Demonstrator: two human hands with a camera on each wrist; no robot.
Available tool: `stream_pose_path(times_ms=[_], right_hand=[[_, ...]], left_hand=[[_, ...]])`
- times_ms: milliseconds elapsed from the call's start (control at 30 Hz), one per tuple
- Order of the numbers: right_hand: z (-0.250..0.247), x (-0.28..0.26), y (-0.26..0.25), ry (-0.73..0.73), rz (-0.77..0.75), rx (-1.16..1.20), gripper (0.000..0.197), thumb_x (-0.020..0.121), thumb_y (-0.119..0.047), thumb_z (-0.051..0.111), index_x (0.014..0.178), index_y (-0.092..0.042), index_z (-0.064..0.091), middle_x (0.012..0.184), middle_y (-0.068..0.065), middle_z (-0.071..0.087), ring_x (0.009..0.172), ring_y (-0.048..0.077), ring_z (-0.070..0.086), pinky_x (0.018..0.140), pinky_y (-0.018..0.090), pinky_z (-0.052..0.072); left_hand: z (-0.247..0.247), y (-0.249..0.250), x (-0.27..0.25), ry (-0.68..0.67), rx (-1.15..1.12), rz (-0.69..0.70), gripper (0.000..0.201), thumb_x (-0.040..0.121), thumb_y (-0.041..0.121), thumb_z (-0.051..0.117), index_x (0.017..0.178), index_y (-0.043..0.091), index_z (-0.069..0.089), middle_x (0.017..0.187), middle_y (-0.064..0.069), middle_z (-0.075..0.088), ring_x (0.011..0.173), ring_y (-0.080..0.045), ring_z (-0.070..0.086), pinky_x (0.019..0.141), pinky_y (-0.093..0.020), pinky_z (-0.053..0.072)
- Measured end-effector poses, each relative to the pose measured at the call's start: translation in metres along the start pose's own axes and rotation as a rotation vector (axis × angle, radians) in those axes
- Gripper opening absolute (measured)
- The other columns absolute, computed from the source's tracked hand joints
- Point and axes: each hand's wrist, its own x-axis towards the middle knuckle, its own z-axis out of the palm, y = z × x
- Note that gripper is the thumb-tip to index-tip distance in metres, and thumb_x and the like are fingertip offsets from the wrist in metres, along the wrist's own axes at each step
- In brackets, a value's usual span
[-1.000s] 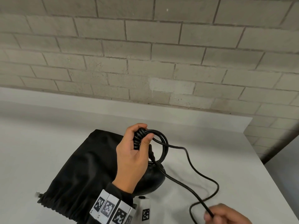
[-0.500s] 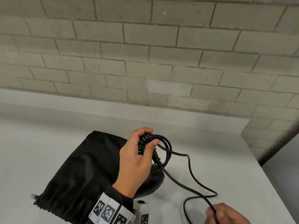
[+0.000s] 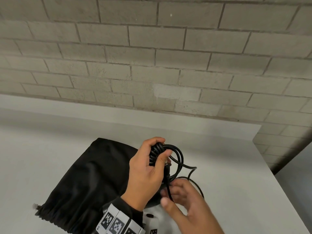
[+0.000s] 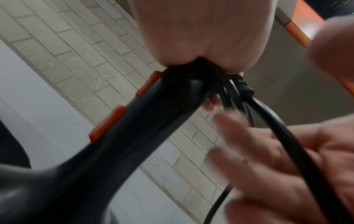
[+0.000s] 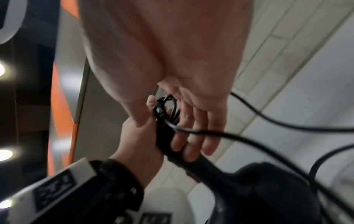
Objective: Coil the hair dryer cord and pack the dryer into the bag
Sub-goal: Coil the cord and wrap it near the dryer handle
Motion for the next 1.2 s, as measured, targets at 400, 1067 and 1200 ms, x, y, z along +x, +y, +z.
stream_pose_path(times_ms=[400, 1067, 1200], right_hand=[[-0.044, -0.012, 0.016, -0.155, 0.241, -0.347, 0.029, 0.090, -0.037, 0.060, 0.061, -0.044, 0.061, 0.064, -0.023, 0.056, 0.071, -0.008, 0.055, 0.072, 0.003, 0.038], [-0.039, 0.031, -0.049, 0.367, -0.477, -0.492, 0.004, 0.090, -0.032, 0.062, 0.093, -0.035, 0.064, 0.081, -0.013, 0.063, 0.067, 0.011, 0.057, 0.062, 0.017, 0.045], [-0.040, 0.035, -0.071, 0.427, -0.550, -0.399, 0.013, 0.086, -0.024, 0.069, 0.096, -0.033, 0.070, 0.081, -0.013, 0.066, 0.061, 0.011, 0.055, 0.056, 0.012, 0.042]], left_hand=[[-0.018, -0.007, 0.012, 0.047, -0.058, -0.072, 0.020, 0.088, 0.042, 0.067, 0.106, 0.040, 0.059, 0.076, -0.003, 0.071, 0.066, -0.018, 0.071, 0.058, -0.040, 0.057], [-0.014, -0.010, 0.010, -0.076, -0.112, -0.009, 0.027, 0.083, 0.048, 0.066, 0.109, 0.043, 0.060, 0.078, 0.007, 0.071, 0.073, -0.013, 0.072, 0.069, -0.011, 0.050], [-0.012, -0.007, 0.009, -0.130, -0.128, -0.004, 0.039, 0.074, 0.056, 0.074, 0.108, 0.039, 0.063, 0.087, 0.010, 0.071, 0.079, -0.013, 0.072, 0.072, -0.014, 0.053]])
